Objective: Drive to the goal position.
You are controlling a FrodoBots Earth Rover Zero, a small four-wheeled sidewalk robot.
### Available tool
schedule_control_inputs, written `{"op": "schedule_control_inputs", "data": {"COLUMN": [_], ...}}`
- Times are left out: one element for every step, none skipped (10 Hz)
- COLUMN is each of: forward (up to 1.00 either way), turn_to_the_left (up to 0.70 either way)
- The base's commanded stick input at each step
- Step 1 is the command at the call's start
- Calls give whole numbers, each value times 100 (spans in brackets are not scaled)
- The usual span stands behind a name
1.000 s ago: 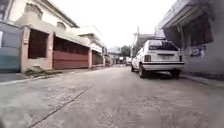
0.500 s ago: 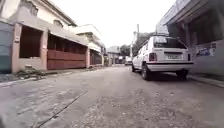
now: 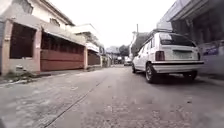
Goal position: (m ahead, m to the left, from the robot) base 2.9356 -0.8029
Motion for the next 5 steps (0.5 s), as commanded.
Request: {"op": "schedule_control_inputs", "data": {"forward": [100, 100, 100, 100, 100], "turn_to_the_left": [0, 0, 0, 0, 0]}}
